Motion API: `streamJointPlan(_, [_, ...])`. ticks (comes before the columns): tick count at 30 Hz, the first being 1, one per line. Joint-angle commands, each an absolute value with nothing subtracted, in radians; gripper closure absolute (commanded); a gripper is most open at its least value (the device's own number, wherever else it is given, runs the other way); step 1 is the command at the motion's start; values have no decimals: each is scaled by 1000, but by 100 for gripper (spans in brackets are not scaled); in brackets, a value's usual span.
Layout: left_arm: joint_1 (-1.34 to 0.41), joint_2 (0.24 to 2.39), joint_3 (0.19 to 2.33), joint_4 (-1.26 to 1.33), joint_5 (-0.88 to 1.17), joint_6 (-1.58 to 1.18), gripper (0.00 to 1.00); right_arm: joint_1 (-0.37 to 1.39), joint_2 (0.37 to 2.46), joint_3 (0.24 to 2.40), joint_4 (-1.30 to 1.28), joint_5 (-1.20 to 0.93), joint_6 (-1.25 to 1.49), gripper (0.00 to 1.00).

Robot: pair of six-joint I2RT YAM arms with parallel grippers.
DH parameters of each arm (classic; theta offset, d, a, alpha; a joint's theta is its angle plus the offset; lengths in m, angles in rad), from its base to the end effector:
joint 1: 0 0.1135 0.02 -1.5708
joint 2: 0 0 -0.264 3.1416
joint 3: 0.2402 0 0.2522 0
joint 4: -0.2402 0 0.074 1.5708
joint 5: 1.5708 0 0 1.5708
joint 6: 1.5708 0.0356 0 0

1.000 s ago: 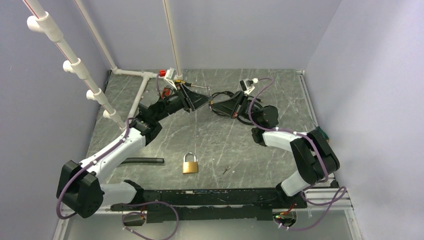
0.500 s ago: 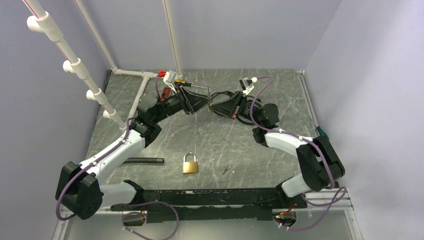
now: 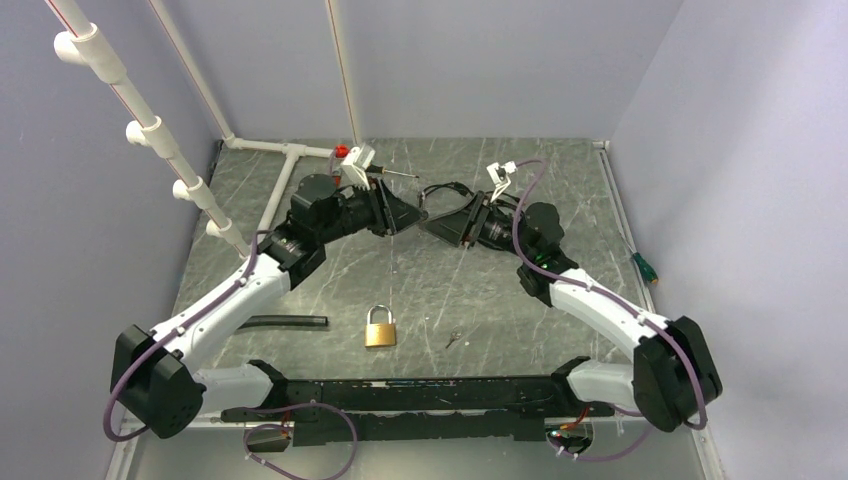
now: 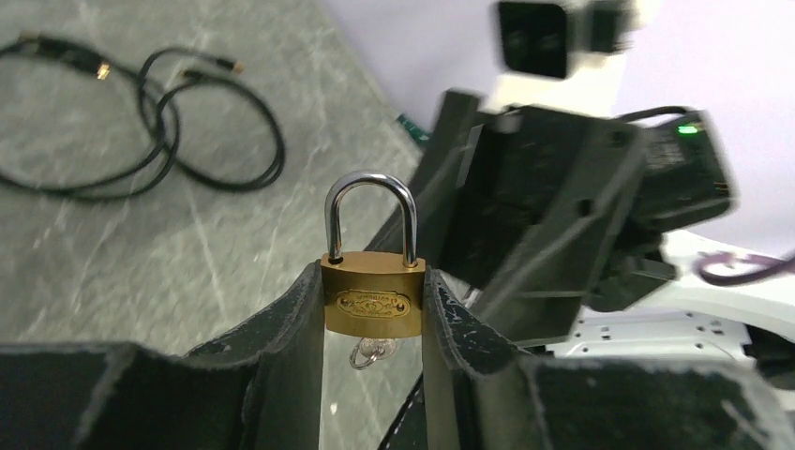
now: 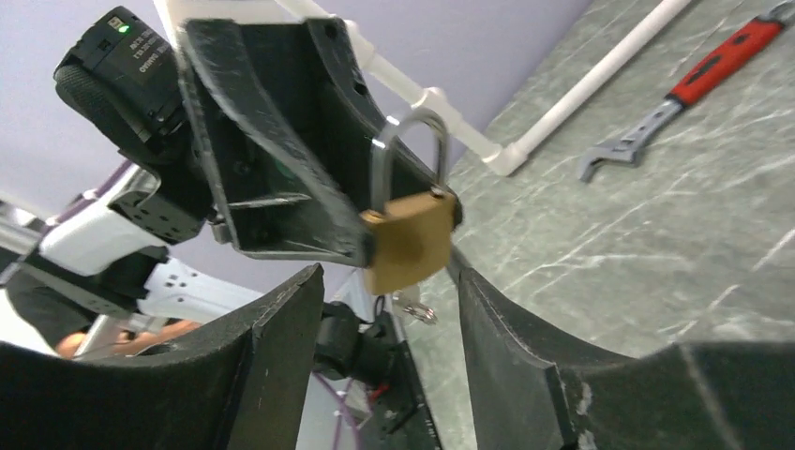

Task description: Unlock with the key

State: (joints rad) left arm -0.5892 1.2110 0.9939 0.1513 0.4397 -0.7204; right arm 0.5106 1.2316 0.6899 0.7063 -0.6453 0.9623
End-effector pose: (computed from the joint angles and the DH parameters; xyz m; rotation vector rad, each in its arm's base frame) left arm 0.2287 -0.1711 0.3594 0.2543 1.7963 -1.3273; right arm 0.2286 0.1526 0.3044 -0.2492 1.6502 1.6148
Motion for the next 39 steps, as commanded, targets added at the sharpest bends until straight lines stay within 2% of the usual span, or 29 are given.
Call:
streamJointPlan(1, [-598,1218,1060,-32,314,-725,100,529,1147,732,557,-548,765,42])
streamJointPlan(8, [-598,1238,1065,-79,228,-849,100,624,1138,798,385,-364,597,39])
streamJointPlan(17, [-598,1216,1040,-73,200,-900,100,751,1185,839,307,-148,520,45])
streamJointPlan(30, [-598,1198,1007,-33,235,-942,100,774,1255,853,385,-13,525,57])
streamJointPlan(33, [-597,1196,1004,-20,242,-963,100,777,1277,867,405,-3,527,62])
streamJointPlan(37, [-598,1212,1048,-73,246,-998,100,781,1312,897,419,-3,536,81])
streamJointPlan(39, [-599,1223,1085,-124,223,-1009,96,787,1321,904,421,-3,539,88])
